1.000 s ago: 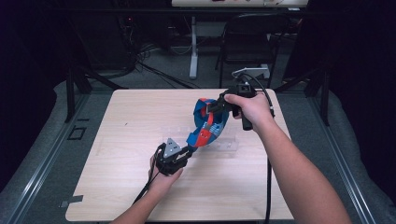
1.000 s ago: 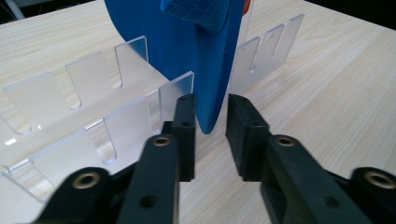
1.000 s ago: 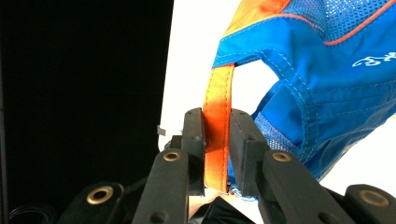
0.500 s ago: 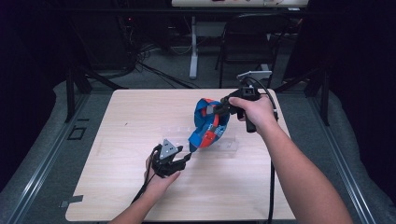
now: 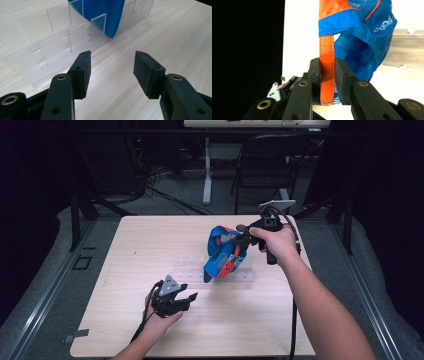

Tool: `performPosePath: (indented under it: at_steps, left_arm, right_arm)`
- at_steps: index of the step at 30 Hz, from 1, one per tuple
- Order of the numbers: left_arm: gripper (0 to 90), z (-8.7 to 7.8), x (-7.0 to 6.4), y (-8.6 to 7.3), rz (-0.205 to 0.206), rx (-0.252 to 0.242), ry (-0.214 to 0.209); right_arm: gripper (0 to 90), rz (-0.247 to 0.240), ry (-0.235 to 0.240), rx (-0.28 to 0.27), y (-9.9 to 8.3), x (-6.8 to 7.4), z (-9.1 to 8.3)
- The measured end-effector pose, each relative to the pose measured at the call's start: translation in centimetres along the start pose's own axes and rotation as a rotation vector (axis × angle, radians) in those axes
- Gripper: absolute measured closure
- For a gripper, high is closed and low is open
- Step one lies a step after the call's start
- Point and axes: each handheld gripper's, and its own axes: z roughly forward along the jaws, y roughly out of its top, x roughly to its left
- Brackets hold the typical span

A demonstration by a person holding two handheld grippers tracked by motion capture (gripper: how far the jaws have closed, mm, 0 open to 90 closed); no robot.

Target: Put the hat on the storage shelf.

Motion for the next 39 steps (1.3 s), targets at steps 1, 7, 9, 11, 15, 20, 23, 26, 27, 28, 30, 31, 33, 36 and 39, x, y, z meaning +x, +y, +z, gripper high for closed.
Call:
performPosePath:
  at_steps: [1,7,9,11,15,20,23,26,27,28,30,31,33,36,39]
  left_arm:
    - [48.6,-0.3,0.1,-0.2,-0.005,0.003,0.003]
    - [48.1,-2.2,1.5,-1.0,-0.038,-0.009,0.023]
    - [48.1,-2.5,1.9,-1.5,-0.056,-0.016,0.027]
    - [48.1,-2.8,2.3,-2.1,-0.081,-0.020,0.028]
    - [48.1,-2.8,2.9,-2.6,-0.106,-0.014,0.040]
    - [48.1,-2.6,3.4,-2.9,-0.116,-0.012,0.046]
    - [48.1,-2.5,3.6,-3.1,-0.122,-0.001,0.052]
    - [48.1,-2.4,3.8,-3.3,-0.125,0.008,0.060]
    - [48.1,-2.3,3.9,-3.3,-0.126,0.012,0.062]
    - [48.1,-2.2,3.9,-3.3,-0.132,0.009,0.062]
    - [48.1,-2.2,4.0,-3.4,-0.129,0.010,0.064]
    - [48.1,-2.1,4.1,-3.4,-0.134,0.009,0.067]
    - [48.1,-2.2,4.2,-3.4,-0.131,0.014,0.068]
    - [48.1,-2.2,4.3,-3.5,-0.136,0.012,0.069]
    - [48.1,-2.3,4.5,-3.5,-0.135,0.010,0.072]
  right_arm:
    - [76.2,0.001,-0.001,-0.002,0.1,-0.2,0.0]
    - [74.3,0.016,-0.024,0.013,0.1,-1.0,0.3]
    - [74.0,0.019,-0.038,0.005,0.0,-1.1,0.3]
    - [73.2,0.020,-0.046,-0.003,-0.1,-1.3,0.2]
    - [71.8,0.016,-0.088,-0.004,-0.2,-1.9,0.3]
    - [69.4,-0.009,-0.108,-0.001,-0.5,-2.6,0.2]
    - [67.8,-0.025,-0.131,-0.016,-1.0,-2.8,0.5]
    - [66.9,-0.039,-0.146,-0.006,-1.4,-3.2,0.8]
    - [66.7,-0.050,-0.154,0.002,-1.6,-3.3,0.8]
    - [66.5,-0.055,-0.156,0.010,-1.7,-3.5,0.8]
    - [66.1,-0.044,-0.155,-0.004,-2.1,-3.8,0.9]
    - [66.0,-0.043,-0.156,0.002,-2.3,-4.0,0.9]
    - [65.7,-0.046,-0.165,0.007,-2.6,-4.5,0.9]
    - [65.0,-0.040,-0.166,0.003,-3.0,-5.0,0.9]
    - [64.7,-0.047,-0.172,-0.004,-3.4,-5.6,0.8]
